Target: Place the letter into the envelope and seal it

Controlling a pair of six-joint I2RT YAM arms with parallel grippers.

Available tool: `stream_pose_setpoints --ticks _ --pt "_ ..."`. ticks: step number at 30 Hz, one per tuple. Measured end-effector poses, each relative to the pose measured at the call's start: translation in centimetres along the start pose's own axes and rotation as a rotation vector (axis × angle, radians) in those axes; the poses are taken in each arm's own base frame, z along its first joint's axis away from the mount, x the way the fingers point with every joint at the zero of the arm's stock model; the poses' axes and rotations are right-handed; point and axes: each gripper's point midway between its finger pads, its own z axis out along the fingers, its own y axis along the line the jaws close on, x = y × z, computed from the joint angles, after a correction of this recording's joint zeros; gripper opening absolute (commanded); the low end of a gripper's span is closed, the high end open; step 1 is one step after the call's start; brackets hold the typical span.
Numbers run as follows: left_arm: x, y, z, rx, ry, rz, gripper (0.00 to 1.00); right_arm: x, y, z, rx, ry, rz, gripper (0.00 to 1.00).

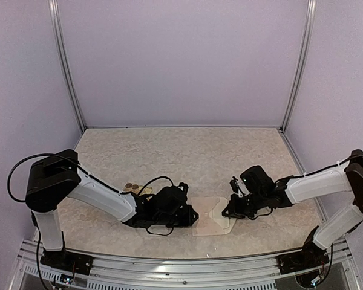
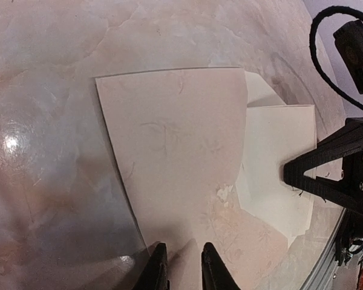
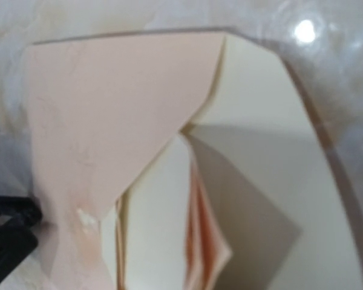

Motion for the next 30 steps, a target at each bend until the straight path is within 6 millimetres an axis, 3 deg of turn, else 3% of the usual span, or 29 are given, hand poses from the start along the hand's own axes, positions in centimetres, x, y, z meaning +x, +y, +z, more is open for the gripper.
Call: stream_pose_setpoints --ticks 15,19,23,26,30 --pt "0.0 -0.1 0.1 0.014 0.004 -0.009 0.18 0.2 1.1 1.6 -0.008 0.024 -0.025 0.00" --pt "-0.1 -0.1 0.0 0.012 -0.001 -0.006 0.25 0.1 1.1 1.5 -0.003 0.016 -0.027 0.00" --pt "-0.7 0.4 -1.4 -0.009 -0.018 -0.003 0.33 -0.3 1.4 0.4 0.005 -0.011 -0.033 0.00" --pt "-2.2 0.2 -3.1 -0.008 -0.053 -0.014 0.39 -0.7 1.7 -0.6 0.008 -0.040 -0.038 0.00" --pt "-3.6 0.0 -4.2 0.007 -0.090 -0.033 0.41 -0.8 1.4 -0.9 0.025 -0.048 -0.036 0.00"
